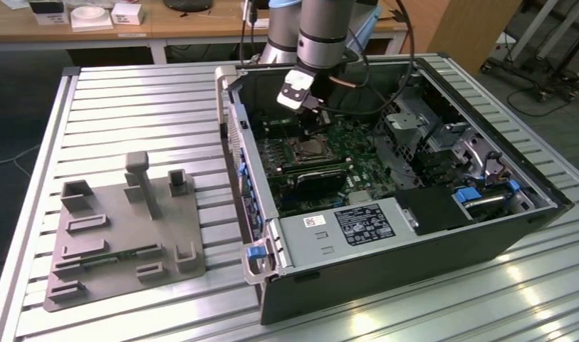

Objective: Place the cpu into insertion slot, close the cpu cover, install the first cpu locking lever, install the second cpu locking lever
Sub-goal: 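Install the first cpu locking lever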

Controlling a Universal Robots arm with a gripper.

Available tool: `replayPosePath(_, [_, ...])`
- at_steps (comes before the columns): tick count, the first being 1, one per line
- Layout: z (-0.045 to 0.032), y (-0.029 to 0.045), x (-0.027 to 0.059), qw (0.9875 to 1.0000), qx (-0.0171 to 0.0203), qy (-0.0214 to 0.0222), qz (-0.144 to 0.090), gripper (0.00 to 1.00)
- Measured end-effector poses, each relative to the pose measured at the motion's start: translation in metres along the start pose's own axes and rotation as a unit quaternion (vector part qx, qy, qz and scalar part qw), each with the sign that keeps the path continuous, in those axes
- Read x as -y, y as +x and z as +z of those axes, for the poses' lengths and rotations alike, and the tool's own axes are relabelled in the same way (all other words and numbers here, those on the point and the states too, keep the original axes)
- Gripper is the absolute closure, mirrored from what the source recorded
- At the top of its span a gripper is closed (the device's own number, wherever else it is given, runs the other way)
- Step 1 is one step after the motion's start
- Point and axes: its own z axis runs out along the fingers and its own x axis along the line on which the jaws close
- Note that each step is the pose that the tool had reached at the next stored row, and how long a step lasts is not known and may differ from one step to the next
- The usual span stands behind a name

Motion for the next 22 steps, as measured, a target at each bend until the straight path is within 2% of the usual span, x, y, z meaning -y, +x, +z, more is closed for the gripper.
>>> replayPosePath(4, [-0.0016,0.0001,0.0007,0.9998,-0.0003,-0.0008,-0.02,0.9])
replayPosePath(15, [-0.0144,-0.0003,0.001,0.9989,-0.0008,-0.0017,-0.046,0.9])
replayPosePath(18, [-0.0158,-0.0003,0.0011,0.9986,-0.0009,-0.002,-0.052,0.9])
replayPosePath(20, [-0.0158,-0.0002,0.0012,0.9981,-0.0011,-0.0024,-0.062,0.9])
replayPosePath(22, [-0.0159,-0.0003,0.0012,0.9969,-0.0013,-0.0029,-0.079,0.9])
